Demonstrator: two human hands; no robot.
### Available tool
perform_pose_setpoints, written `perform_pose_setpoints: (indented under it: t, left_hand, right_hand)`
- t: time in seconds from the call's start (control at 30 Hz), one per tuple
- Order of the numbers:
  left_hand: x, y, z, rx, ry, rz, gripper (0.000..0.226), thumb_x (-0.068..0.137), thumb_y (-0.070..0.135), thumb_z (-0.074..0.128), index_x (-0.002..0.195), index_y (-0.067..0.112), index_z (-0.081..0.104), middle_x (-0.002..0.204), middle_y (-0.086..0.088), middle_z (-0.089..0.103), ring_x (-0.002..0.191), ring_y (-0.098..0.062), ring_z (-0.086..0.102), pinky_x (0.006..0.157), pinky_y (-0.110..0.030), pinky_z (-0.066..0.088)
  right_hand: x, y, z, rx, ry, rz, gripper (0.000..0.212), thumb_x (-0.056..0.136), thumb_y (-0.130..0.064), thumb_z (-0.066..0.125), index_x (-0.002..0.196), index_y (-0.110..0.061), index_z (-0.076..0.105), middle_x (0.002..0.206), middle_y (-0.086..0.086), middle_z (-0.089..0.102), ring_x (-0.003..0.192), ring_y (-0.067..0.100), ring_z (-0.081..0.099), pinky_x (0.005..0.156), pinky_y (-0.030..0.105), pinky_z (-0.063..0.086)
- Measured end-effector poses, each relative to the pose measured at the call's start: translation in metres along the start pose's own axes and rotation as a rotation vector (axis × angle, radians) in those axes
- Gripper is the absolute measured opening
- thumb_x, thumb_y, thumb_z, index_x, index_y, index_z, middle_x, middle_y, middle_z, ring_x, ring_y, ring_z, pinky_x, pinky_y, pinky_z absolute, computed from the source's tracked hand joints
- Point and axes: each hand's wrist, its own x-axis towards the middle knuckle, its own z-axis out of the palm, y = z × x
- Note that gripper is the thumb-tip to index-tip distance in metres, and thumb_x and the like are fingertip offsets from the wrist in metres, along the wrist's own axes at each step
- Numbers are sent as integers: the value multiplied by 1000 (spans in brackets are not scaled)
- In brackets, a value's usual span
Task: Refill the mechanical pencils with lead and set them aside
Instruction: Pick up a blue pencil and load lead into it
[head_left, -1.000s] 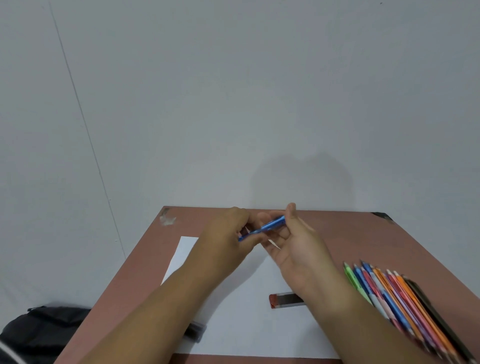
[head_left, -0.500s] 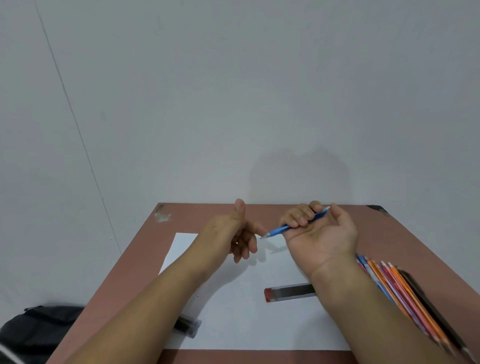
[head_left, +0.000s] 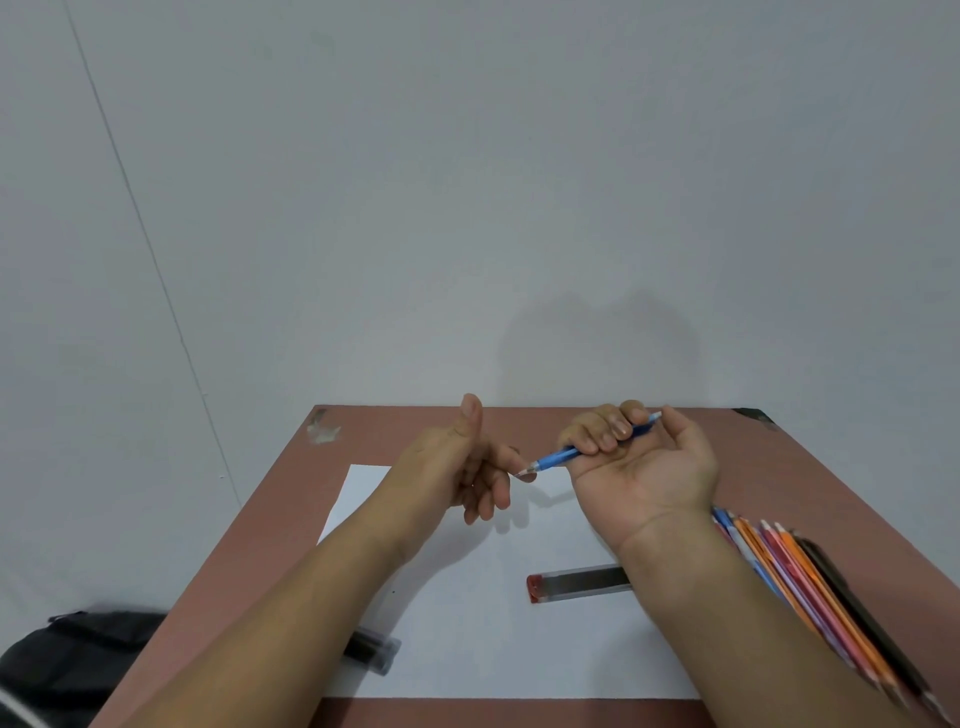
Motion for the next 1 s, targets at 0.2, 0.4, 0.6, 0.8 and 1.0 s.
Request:
perform_pose_setpoints:
  t: [0.2, 0.4, 0.6, 0.8, 1.0]
  left_hand:
    - [2, 1, 0, -23, -3, -1, 94, 86, 75, 24, 92, -3, 75, 68, -13, 63, 56, -21, 52, 56, -29, 43]
    - [0, -1, -1, 7, -9, 13, 92, 88, 73, 22, 94, -2, 76, 69, -12, 63, 58, -21, 52, 56, -29, 44]
    - [1, -1, -1, -10, -12, 9, 92, 87, 73, 24, 94, -3, 75, 69, -13, 63, 57, -21, 52, 55, -29, 44]
    - [2, -2, -2, -26, -11, 1, 91, 86, 73, 25, 92, -3, 75, 70, -14, 63, 57, -22, 53, 55, -28, 44]
    - [1, -3, -2, -29, -11, 5, 88, 87, 73, 26, 89, 1, 76, 71, -14, 64, 58, -22, 53, 57, -30, 44]
  right_hand:
    - [0, 0, 0, 1, -8, 10, 33, 93, -26, 30, 63, -17, 42, 64, -2, 33, 52, 15, 29, 50, 28, 31]
    - [-2, 1, 2, -8, -1, -6, 36, 94, -32, 35, 63, -15, 43, 64, -1, 34, 54, 15, 28, 51, 27, 29]
    - [-2, 1, 1, -7, -5, -2, 31, 90, -30, 38, 64, -15, 44, 65, -1, 34, 53, 15, 29, 52, 28, 29]
    - [-1, 2, 1, -31, -6, -13, 25, 86, -27, 39, 64, -16, 43, 64, -1, 34, 53, 15, 29, 52, 28, 29]
    - [-2, 2, 1, -38, 3, -13, 29, 87, -32, 42, 64, -15, 45, 64, -1, 35, 53, 14, 30, 52, 28, 28]
